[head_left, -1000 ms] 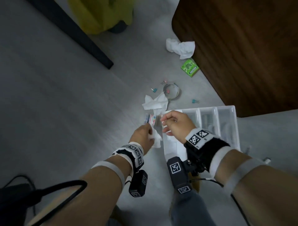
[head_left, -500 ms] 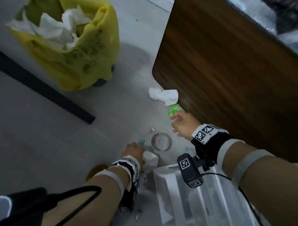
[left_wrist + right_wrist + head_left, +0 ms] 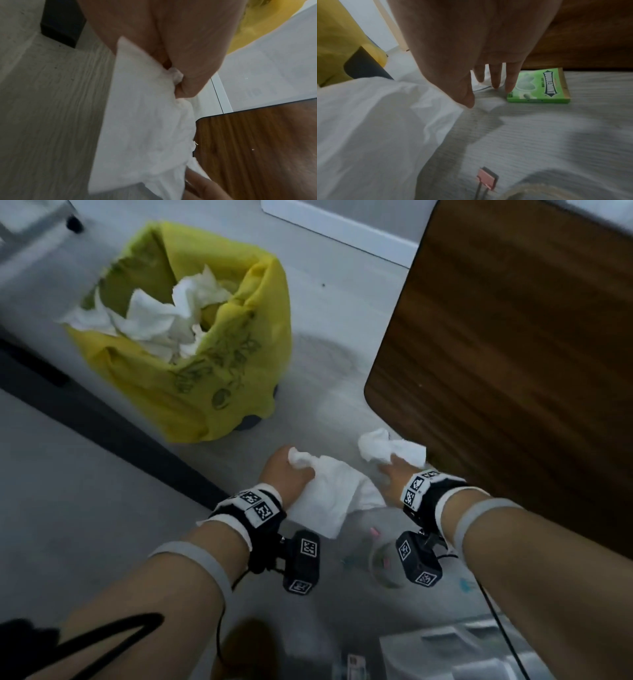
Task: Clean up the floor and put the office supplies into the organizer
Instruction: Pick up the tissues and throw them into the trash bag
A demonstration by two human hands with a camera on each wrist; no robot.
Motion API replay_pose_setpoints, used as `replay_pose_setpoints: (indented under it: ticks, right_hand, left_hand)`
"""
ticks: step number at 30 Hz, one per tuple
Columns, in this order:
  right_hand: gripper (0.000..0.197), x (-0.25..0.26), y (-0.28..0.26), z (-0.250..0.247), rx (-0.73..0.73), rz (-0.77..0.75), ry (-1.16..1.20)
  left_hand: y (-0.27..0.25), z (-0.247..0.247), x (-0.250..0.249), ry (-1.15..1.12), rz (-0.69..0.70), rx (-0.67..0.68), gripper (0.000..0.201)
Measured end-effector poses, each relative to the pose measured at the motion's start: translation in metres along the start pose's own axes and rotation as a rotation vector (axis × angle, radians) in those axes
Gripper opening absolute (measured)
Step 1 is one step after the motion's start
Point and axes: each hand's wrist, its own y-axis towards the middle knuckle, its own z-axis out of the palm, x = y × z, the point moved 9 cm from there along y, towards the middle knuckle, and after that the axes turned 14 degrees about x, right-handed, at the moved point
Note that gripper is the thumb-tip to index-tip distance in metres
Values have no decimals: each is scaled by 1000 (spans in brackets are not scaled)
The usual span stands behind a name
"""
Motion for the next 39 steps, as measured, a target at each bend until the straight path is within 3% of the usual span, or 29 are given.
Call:
replay_pose_setpoints:
  ticks: [3,6,9,10,12,17,21,23,27,30,31,34,36,38,39]
  right_hand:
    - [41,4,-9,2,-29,-28,100]
    - [29,9,-29,-28,-226,-135,441]
    - [25,43,-62,-69,-290,-421,744]
    - [26,58,-76,-84,-281,-508,795]
    - [27,83,-101,-117,-296,-652,858]
    - [18,91,-158,-205,-571,-730,1040]
    - [14,99,-172,-221,-532,-733,1046]
    - [16,109,-171,-219,-495,-722,984]
    - [18,119,-168,-206,-415,-708,1003]
    - [12,118,-157,-188,-326,-652,1008]
    - [11,119,-150,-179,-269,-610,997]
    - [63,137,-125,-139,-15,-491,983]
    - [84,167,-116,-114,121,-488,986]
    - [88,190,-105,-97,122,-474,948]
    - [84,194,-97,-91,93,-442,885]
  left_hand:
    - [4,2,5,42,22,-35,23]
    - [4,13,12,-155,25,41,60]
    - [-3,14,-23,-149,162,136,88]
    - [-7,11,-40,-121,209,148,87]
    - [-16,-5,-79,-78,269,107,62]
    - [-65,-129,-165,-57,378,-422,19]
    - [-107,-230,-199,76,330,-799,23]
    - [-112,-261,-206,199,278,-873,39]
    - [-80,-262,-165,141,-79,-630,86]
    - [-67,-259,-141,217,-216,-549,98]
    - [-64,-257,-137,290,-250,-508,96]
    - [-50,-227,-123,573,-255,-229,68]
    - [-47,-210,-110,579,-229,-108,50]
    - [-50,-206,-100,561,-181,-158,44]
    - [-55,-210,-101,580,-154,-250,42]
